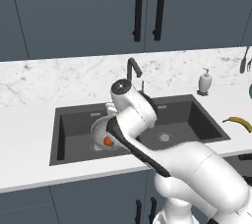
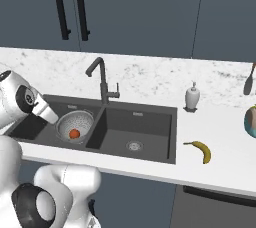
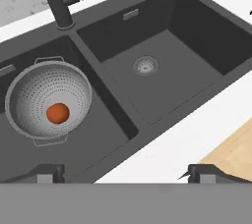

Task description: Put the colander in the sink, put the orange, banana in the colander, and turn on the sink faucet and pour water over the colander.

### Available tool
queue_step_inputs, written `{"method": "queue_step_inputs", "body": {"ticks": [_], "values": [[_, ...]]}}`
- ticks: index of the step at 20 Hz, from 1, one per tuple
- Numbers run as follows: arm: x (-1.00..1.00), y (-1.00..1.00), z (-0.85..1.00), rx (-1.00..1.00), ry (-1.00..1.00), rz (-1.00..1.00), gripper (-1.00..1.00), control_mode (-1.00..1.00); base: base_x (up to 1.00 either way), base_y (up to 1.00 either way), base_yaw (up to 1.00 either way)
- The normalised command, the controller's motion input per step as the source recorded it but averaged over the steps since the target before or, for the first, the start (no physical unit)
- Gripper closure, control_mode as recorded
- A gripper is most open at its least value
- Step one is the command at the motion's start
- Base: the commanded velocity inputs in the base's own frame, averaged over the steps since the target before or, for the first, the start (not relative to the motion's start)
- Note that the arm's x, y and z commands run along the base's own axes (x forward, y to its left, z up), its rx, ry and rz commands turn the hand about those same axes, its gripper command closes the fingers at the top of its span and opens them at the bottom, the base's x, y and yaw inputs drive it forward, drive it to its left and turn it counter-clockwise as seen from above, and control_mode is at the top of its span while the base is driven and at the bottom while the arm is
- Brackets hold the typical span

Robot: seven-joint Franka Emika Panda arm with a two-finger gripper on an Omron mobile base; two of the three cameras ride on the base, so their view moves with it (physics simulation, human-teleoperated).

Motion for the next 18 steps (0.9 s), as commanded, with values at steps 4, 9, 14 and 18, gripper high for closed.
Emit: {"method": "queue_step_inputs", "body": {"ticks": [4, 9, 14, 18], "values": [[-0.6, -0.96, 0.24, -0.02, 0.02, -0.01, -1.0, -1.0, 0.0, 0.0, 0.0], [-0.51, -1.0, 0.0, 0.18, 0.01, -0.02, -1.0, -1.0, 0.0, 0.0, 0.0], [-0.34, -1.0, -0.05, 0.37, 0.0, -0.17, -1.0, -1.0, 0.0, 0.0, 0.0], [-0.03, -1.0, -0.02, 0.45, -0.01, -0.32, -1.0, -1.0, 0.0, 0.0, 0.0]]}}
